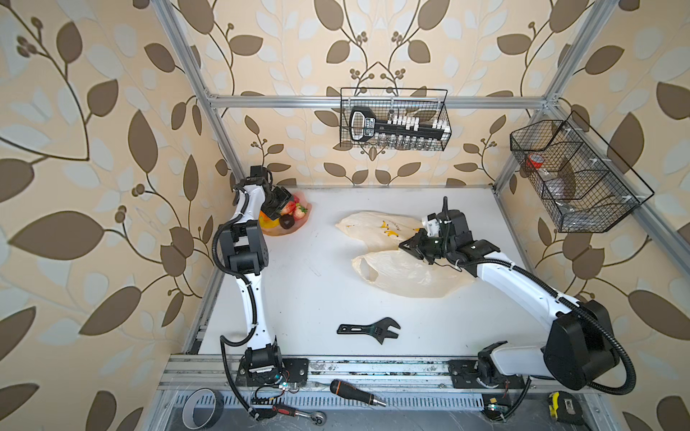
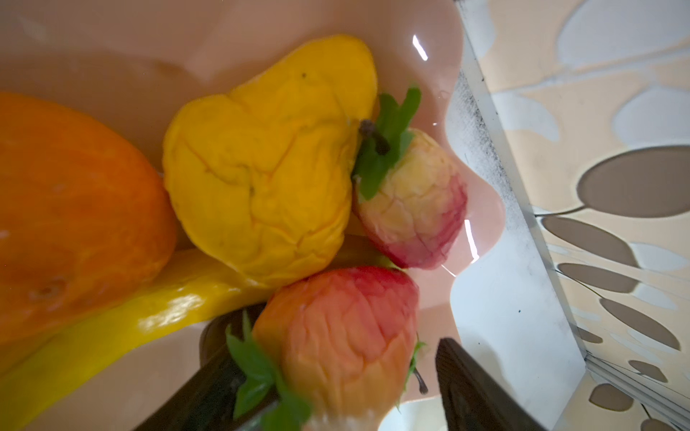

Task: Place the fruits into the plastic bag
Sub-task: Move the plate to the top-left of the table, then pick up the fruit from the plate.

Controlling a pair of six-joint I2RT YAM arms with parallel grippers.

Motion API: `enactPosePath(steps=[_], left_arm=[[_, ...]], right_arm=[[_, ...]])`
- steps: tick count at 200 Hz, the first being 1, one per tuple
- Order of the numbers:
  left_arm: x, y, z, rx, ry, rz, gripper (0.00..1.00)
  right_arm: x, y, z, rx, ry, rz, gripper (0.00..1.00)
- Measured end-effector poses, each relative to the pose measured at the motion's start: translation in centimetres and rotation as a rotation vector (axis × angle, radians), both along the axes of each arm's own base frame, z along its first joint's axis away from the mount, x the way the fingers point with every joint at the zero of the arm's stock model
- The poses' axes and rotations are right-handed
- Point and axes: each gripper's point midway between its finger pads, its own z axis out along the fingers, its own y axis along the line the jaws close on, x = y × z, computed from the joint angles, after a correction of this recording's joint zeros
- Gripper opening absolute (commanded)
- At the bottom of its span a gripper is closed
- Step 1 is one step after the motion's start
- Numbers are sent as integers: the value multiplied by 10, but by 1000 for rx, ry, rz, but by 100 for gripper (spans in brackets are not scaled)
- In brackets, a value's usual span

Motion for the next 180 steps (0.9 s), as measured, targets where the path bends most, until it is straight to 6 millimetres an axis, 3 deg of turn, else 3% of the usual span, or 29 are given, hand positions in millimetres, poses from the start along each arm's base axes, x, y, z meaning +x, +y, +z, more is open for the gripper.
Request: enactPosePath(steps=[74, 122, 149, 180], left_arm=[[4, -2, -12, -31, -16, -1, 52], [-16, -10, -25, -58, 22, -10, 45], [-26, -13, -6, -62, 3, -16, 44], [-31, -18, 41, -60, -83, -32, 44]], right_arm=[[-2, 1, -2, -14, 6, -1, 0], [-2, 1, -2, -16, 7, -4, 0], [-2, 1, -3, -17, 9, -4, 0], [-2, 1, -1, -16, 7, -3, 0]])
